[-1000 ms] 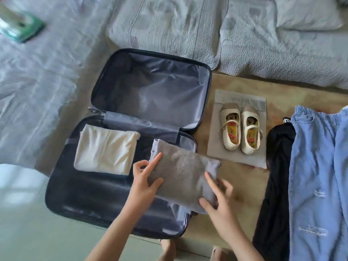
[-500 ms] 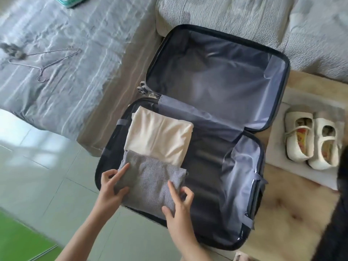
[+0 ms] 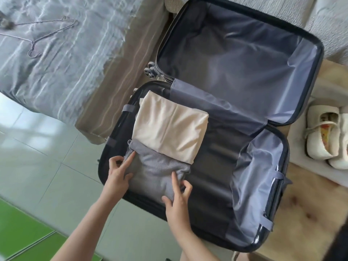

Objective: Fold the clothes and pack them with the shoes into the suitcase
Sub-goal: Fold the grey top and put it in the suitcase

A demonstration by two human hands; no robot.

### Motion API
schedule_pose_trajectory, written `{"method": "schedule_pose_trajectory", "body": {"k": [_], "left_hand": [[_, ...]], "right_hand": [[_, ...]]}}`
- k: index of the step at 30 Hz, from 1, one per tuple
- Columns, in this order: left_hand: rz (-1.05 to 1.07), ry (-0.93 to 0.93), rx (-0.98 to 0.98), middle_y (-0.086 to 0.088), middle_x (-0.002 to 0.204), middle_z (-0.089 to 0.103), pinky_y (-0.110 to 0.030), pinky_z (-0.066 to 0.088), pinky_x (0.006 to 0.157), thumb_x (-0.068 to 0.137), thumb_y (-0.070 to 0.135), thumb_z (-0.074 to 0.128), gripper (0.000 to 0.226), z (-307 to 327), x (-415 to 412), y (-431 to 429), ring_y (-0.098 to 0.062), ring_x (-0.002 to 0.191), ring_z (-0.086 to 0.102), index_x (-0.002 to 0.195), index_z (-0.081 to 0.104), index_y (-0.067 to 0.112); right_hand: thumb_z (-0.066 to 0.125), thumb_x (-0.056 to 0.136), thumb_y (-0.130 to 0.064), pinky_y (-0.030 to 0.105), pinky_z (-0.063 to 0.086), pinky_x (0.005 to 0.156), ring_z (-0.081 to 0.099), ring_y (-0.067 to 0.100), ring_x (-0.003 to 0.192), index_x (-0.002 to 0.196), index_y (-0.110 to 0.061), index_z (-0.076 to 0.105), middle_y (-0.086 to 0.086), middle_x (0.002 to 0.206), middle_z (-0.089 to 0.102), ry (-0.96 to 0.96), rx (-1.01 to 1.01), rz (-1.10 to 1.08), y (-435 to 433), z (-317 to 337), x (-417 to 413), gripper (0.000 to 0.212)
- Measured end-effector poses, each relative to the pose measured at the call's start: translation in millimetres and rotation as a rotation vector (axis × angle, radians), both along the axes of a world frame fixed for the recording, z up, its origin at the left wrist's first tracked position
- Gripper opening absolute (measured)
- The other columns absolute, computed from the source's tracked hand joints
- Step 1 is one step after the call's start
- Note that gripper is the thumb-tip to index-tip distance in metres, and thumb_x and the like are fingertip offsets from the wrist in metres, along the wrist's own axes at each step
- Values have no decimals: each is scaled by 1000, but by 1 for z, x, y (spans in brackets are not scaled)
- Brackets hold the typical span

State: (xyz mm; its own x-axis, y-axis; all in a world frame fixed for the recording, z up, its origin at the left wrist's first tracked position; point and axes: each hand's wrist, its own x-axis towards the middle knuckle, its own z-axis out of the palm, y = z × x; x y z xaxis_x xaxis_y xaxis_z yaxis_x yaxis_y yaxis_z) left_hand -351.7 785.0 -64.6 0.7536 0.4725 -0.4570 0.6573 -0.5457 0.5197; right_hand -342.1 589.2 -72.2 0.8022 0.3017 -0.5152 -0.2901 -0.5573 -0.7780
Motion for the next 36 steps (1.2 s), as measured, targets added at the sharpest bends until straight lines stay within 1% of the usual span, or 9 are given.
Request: {"method": "schedule_pose_trajectory", "body": {"k": [4,6,11,16,20,23,25,30,36], "left_hand": [[-40,134,135,-8,126,28,-34,43,89,86,-4,55,69,-5,10,-1,-26,104,43,144,39,29],[-16,216,165,-10,131,27,-45,46,90,84,-3,54,68,-4,15,-6,-35,112,41,142,42,30],[-166,-53,355,-16,145,31,-52,33,109,73,13,76,66,4,16,-13,-36,133,30,135,51,11],[-321,105,232,4,159,4,-51,15,116,78,63,60,87,4,19,-29,-18,144,17,149,15,42],[-362,263,331,3,158,-18,-54,4,117,78,73,48,94,-6,19,-37,-19,147,4,147,-9,46],[-355,352,379,1,158,-19,-56,6,117,78,75,46,96,-7,25,-43,-20,147,1,148,-11,43],[-363,386,408,-3,158,-16,-54,7,117,78,74,48,96,-2,31,-47,-21,147,0,150,-6,39],[-251,281,399,-7,159,2,-46,6,118,77,67,58,92,12,35,-53,-24,146,7,151,16,31],[-68,24,349,-6,131,47,-42,40,98,74,39,77,60,39,33,-69,-28,123,44,125,57,13]], "right_hand": [[67,86,-6,-3,26,91,38,2,106,148,-36,14,-2,124,21,32,-9,77,-2,-6,10,87],[69,85,-16,13,36,100,40,6,109,145,-44,17,-3,125,23,15,-51,141,-8,-6,13,84],[80,71,-37,27,40,98,41,17,107,145,-32,37,4,130,33,-403,-270,163,-14,-3,19,86],[81,66,-47,35,52,90,53,23,106,149,-28,29,10,136,38,-377,-422,272,0,-5,25,99],[89,41,-55,33,54,69,56,21,78,141,-26,44,8,123,47,-345,-569,295,5,-13,31,114],[85,53,-55,36,51,79,55,25,90,148,-30,30,9,135,42,-305,-589,354,5,-14,35,112],[75,71,-52,35,44,93,49,25,106,152,-32,12,9,145,30,-259,-562,420,4,-10,35,105],[66,83,-47,30,32,107,37,21,121,152,-34,0,6,145,20,-260,-331,379,-14,5,37,96],[73,79,-43,27,33,107,30,18,130,150,-34,0,5,144,21,-158,-162,114,-41,19,36,102]]}}
